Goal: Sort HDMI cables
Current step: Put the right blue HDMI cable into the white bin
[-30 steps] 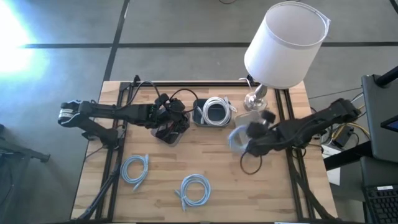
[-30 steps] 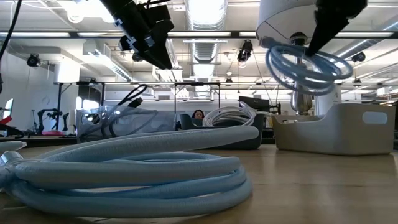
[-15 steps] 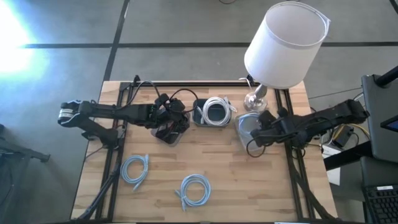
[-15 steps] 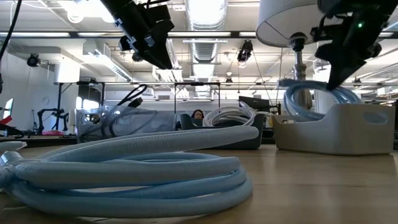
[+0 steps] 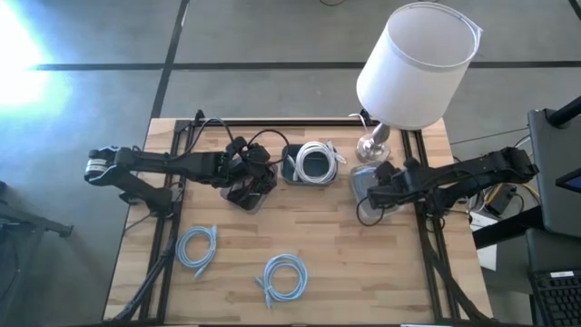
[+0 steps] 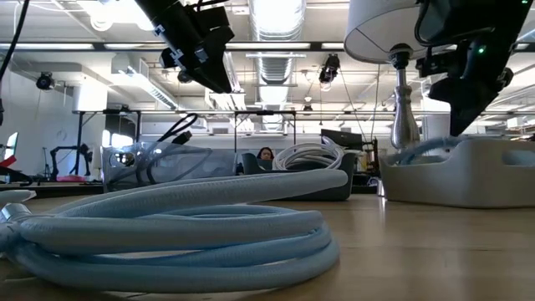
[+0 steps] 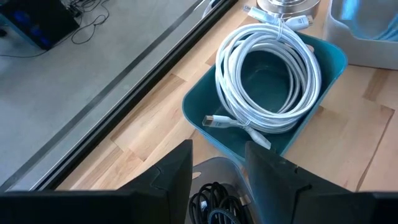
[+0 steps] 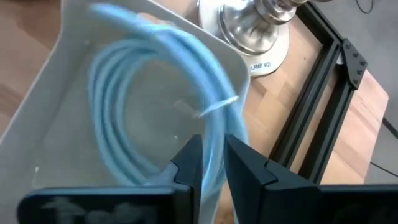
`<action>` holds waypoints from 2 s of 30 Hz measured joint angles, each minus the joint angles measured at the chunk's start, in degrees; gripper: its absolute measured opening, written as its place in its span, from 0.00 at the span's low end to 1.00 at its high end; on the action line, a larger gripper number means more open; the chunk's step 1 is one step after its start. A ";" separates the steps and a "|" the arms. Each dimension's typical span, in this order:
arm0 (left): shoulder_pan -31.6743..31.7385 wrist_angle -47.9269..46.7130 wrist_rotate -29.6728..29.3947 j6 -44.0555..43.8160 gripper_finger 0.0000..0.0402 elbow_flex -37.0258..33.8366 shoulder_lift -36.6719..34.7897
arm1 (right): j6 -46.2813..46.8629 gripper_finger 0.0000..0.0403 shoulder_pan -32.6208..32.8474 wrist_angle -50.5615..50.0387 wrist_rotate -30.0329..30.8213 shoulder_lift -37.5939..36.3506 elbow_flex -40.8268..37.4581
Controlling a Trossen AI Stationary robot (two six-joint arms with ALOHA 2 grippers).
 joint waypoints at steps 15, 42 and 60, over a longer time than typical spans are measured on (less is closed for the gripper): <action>0.00 0.00 0.00 0.00 0.38 -0.02 0.00 | -1.96 0.28 0.02 1.44 -0.03 -0.02 8.64; -3.06 0.45 6.58 -0.47 0.38 -0.54 0.00 | -26.20 0.33 2.97 51.26 -29.41 21.22 9.38; -3.63 0.33 6.56 -5.03 0.38 -4.22 0.00 | -25.47 0.36 9.67 50.83 -36.98 48.94 36.51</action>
